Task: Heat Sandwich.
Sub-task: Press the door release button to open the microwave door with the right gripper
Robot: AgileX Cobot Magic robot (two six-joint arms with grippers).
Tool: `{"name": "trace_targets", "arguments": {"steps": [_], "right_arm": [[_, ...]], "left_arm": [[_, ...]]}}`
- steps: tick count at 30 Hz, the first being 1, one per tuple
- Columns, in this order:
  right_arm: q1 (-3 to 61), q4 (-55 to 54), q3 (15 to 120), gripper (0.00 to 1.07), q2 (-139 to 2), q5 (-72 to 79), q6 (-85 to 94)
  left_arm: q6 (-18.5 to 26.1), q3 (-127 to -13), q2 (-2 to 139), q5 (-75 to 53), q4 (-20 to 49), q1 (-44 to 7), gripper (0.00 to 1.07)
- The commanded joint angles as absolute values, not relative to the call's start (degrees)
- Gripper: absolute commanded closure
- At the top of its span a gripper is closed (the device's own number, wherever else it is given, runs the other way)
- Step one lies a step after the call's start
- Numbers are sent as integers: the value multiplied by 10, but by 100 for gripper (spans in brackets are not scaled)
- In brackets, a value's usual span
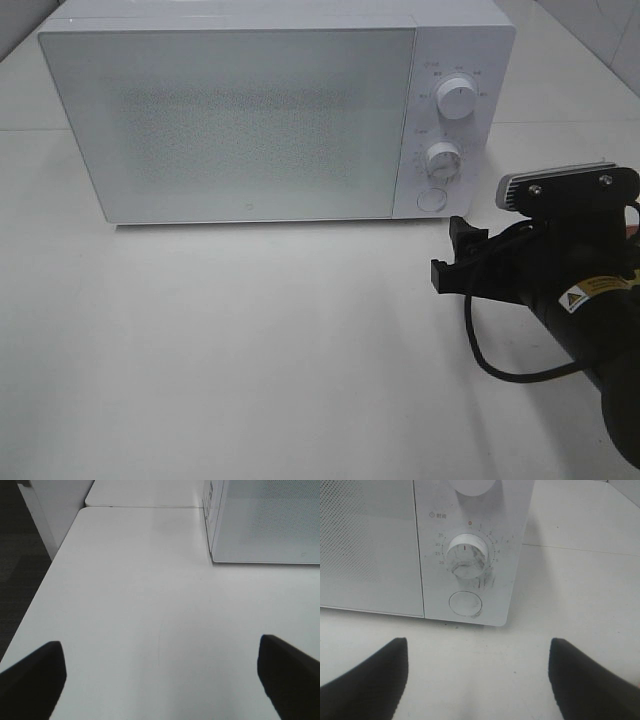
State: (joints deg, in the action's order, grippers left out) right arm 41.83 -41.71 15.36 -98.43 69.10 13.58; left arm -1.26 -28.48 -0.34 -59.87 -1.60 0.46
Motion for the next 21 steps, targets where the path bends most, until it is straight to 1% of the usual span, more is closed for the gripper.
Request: {"name": "trace_targets", "arguments": {"steps": [1, 8, 13, 21], "right_arm": [[421, -413, 154, 31, -985, 731, 131], [421, -413, 154, 31, -985, 726, 122], [421, -413, 154, 31, -985, 726, 73], [421, -413, 154, 31, -985, 725, -110]], "left_arm": [[-15, -283, -18, -594, -17, 6, 9], [-15, -283, -18, -594, -17, 6, 9], [-15, -283, -18, -594, -17, 6, 9], [-15, -283, -18, -594, -17, 6, 9]]}}
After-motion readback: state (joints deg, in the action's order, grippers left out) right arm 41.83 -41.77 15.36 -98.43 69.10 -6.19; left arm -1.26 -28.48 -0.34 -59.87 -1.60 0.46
